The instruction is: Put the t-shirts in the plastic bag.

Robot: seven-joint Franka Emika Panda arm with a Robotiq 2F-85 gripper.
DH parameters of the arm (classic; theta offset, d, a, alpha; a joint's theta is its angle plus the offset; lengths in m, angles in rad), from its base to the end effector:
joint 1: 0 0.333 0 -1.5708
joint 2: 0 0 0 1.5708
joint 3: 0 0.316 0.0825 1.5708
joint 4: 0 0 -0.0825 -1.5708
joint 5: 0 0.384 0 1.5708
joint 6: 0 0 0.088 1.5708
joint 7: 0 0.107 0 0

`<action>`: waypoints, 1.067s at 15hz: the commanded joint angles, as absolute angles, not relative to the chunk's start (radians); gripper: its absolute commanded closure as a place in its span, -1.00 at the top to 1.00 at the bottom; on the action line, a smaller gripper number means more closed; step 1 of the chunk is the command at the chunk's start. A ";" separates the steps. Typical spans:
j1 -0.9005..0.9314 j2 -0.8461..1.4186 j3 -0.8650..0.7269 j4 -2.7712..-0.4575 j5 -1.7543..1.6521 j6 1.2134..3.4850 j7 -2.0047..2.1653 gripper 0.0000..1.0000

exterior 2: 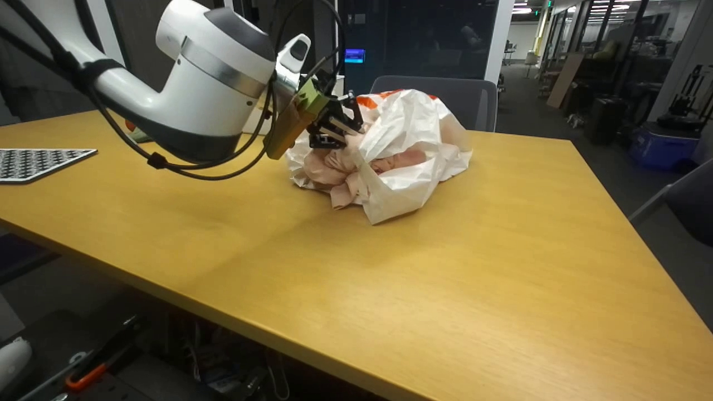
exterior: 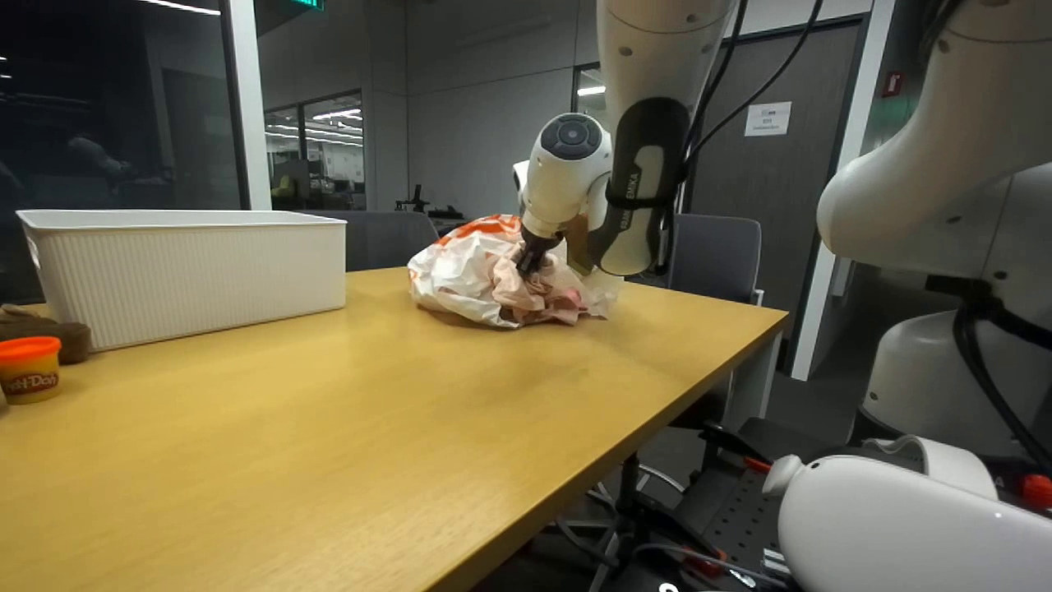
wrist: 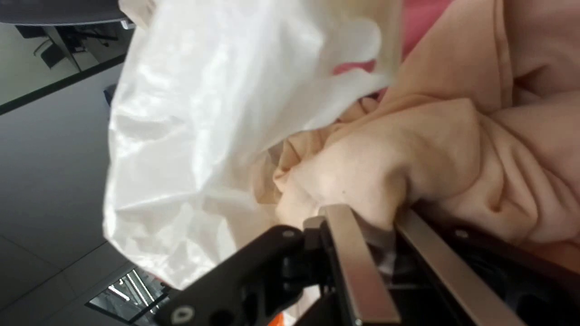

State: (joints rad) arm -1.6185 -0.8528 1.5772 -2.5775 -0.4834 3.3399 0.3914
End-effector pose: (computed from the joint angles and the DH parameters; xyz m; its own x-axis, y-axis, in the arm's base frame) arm 0.4859 0.0211 0.3013 0.7563 0.5329 0.3795 0.0981 -0.6659 0.7396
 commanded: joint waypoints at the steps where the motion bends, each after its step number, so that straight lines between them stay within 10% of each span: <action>1: -1.659 -0.721 1.653 -2.551 -0.328 3.307 0.203 -0.93; 13: -1.761 -1.042 1.699 -2.476 -0.040 3.412 0.168 -0.93; 14: -1.764 -1.047 1.702 -2.475 -0.027 3.411 0.164 -0.41; 16: -1.765 -1.031 1.710 -2.479 -0.018 3.392 0.153 -0.07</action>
State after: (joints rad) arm -1.7421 -0.9810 1.6952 -2.4967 -0.0581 3.3718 0.1562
